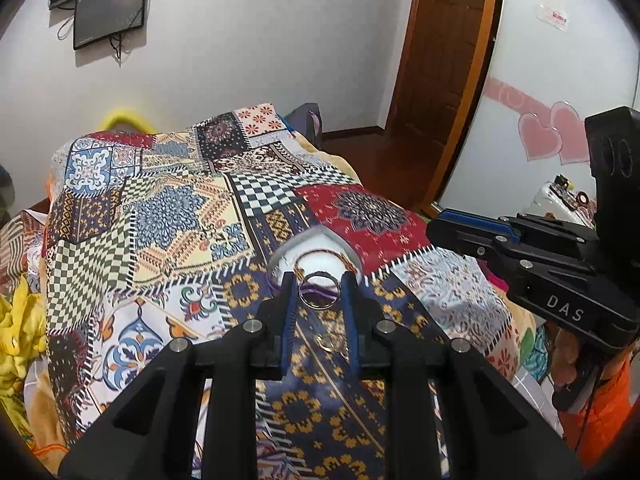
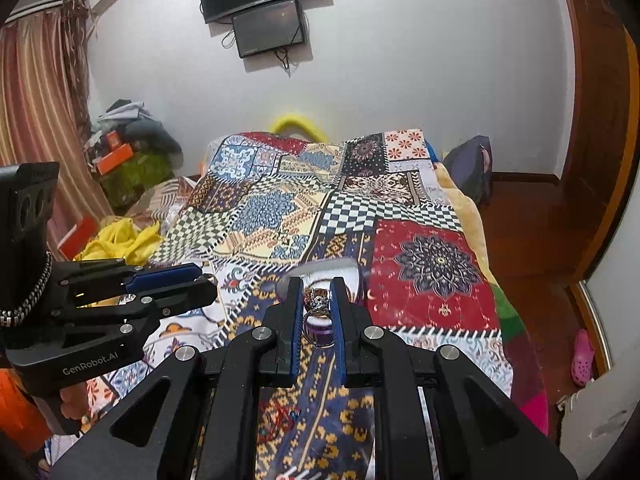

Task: Organize jewelry
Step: 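Carry the silver charm with the right tool into the heart tin and release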

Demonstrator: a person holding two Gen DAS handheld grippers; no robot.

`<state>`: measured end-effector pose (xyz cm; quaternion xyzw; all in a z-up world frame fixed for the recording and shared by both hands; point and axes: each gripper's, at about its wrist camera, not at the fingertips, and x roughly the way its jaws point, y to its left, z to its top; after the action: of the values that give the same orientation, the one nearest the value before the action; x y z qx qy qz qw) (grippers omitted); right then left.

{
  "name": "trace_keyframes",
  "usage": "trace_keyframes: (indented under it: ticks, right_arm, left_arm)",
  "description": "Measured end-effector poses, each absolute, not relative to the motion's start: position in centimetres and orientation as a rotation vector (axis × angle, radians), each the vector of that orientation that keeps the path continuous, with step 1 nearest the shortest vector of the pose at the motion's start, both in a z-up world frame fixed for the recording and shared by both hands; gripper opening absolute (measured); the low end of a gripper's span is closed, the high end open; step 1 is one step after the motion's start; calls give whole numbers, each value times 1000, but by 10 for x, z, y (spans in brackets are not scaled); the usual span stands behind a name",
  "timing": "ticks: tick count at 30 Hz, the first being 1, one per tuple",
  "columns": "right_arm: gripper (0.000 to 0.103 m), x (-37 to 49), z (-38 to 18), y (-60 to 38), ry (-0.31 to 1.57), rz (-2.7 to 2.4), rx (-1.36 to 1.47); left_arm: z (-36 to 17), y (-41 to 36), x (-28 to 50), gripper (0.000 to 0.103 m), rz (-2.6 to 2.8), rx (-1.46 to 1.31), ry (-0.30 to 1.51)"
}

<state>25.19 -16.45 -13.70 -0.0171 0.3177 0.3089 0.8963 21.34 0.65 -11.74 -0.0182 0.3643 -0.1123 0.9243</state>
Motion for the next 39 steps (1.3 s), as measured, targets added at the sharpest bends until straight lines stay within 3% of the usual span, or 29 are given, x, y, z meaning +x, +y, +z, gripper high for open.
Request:
trace_keyframes:
  ticks: [27,39]
  right_arm:
    - [12,325,-189,-128,827,690,-36]
    - [12,337,-200,-124,880,702,-44]
  left_arm:
    - [-194,13,301,21,-268,-65,906]
    - [-200,13,307,21,-264,-49,923]
